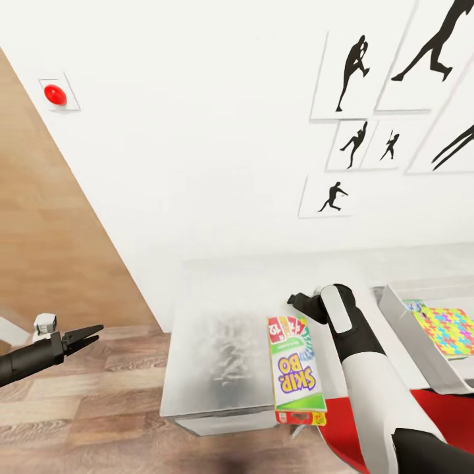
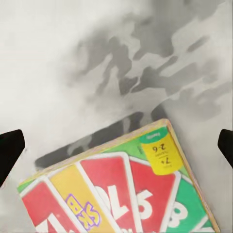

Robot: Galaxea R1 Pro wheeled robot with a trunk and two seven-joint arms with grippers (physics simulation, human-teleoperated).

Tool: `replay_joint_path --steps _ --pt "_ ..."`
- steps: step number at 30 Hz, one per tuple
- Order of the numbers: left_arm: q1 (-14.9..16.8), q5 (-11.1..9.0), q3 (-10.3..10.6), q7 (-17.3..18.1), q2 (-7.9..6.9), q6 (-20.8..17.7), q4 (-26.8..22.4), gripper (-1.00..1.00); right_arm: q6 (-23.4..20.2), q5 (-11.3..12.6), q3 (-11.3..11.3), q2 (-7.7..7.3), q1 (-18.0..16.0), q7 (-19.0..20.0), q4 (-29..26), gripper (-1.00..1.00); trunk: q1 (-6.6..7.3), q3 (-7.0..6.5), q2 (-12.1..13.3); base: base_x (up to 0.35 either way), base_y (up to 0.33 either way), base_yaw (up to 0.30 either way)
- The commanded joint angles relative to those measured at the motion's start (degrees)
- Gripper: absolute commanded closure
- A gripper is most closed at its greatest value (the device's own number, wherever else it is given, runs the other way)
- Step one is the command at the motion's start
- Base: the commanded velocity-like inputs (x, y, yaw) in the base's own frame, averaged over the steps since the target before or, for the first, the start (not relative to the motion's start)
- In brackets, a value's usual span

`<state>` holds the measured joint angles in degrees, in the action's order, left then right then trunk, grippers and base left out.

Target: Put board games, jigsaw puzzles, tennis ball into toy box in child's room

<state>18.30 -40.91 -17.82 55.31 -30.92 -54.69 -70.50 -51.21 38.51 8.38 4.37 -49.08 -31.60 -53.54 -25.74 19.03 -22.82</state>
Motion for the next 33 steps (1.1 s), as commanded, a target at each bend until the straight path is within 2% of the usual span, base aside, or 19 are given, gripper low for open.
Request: replay_joint_path --steps 1,19,33 --pt "0.05 -0.02 -0.02 0.15 -0.01 -0.24 0.01 -1.0 -0.1 0.6 0.14 0.06 -0.05 -0.57 -0.07 -1.0 -0.05 0.1 -0.11 0.143 0.03 0.024" --pt "0.05 -0.06 -0.02 0.15 -0.01 -0.2 0.01 -1.0 -0.04 0.6 0.14 0.02 -0.05 -0.57 -0.05 -1.0 -0.05 0.1 -0.11 0.092 0.019 0.002" --pt "0.06 -0.09 -0.02 0.15 -0.01 -0.16 0.01 -1.0 -0.03 0.6 0.14 -0.05 -0.05 -0.48 0.31 -1.0 -0.05 0.57 -0.11 0.012 0.004 0.031"
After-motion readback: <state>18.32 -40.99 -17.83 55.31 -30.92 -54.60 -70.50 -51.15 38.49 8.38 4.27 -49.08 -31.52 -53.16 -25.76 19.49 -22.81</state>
